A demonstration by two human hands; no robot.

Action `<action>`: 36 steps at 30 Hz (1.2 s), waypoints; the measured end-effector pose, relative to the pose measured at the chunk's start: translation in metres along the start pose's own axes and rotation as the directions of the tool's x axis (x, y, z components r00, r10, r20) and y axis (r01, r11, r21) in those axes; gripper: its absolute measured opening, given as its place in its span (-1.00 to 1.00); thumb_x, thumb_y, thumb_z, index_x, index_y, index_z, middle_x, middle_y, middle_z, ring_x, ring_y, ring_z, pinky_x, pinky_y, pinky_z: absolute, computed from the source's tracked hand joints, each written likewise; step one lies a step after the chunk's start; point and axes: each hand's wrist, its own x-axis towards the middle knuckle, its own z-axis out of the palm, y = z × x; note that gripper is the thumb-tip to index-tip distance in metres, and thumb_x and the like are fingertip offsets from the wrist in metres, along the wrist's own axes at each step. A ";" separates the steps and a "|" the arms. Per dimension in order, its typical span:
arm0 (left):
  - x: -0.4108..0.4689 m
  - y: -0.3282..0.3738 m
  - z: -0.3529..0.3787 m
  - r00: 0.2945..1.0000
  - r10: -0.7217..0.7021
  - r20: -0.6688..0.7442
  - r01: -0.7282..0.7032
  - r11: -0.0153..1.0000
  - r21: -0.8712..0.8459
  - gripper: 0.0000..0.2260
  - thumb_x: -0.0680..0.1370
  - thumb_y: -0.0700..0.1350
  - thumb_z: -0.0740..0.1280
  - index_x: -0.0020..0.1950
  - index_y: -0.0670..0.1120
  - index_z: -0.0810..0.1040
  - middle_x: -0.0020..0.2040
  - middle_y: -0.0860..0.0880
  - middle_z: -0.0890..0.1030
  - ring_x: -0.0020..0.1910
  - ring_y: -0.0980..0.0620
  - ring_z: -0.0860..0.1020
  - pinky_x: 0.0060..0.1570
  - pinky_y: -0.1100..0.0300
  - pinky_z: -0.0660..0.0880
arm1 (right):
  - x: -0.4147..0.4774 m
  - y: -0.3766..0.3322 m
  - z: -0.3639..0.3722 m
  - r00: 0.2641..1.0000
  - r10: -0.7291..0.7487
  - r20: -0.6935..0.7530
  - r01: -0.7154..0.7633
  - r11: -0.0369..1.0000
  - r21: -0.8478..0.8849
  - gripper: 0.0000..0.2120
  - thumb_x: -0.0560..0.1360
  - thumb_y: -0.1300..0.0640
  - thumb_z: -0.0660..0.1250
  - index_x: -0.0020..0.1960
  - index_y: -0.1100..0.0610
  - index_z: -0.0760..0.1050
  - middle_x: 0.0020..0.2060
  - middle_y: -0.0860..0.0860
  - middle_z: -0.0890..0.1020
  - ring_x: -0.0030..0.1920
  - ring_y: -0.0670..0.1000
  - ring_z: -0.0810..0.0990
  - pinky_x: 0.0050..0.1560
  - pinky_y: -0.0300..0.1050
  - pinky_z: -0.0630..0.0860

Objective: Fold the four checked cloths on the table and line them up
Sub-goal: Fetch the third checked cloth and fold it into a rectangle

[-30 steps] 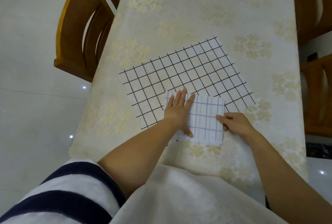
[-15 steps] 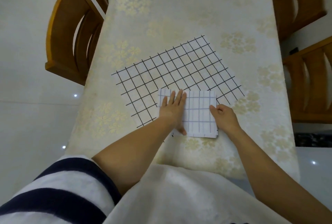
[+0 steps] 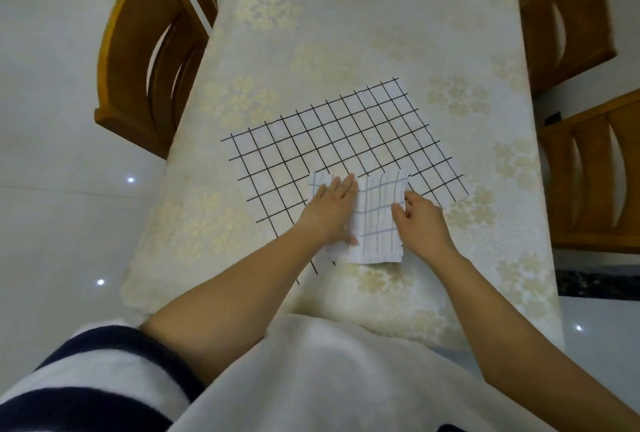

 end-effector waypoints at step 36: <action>0.039 -0.034 -0.019 0.961 0.113 -0.253 -0.073 0.984 0.163 -0.42 0.58 -0.12 0.39 0.56 -0.05 0.27 0.53 -0.11 0.33 0.48 -0.15 0.32 0.44 -0.06 0.29 | 0.016 -0.014 0.070 0.946 0.302 0.119 -0.305 0.952 0.015 -0.72 0.50 -0.06 0.45 -0.17 0.17 0.58 -0.21 0.10 0.68 -0.15 0.13 0.64 -0.07 0.02 0.61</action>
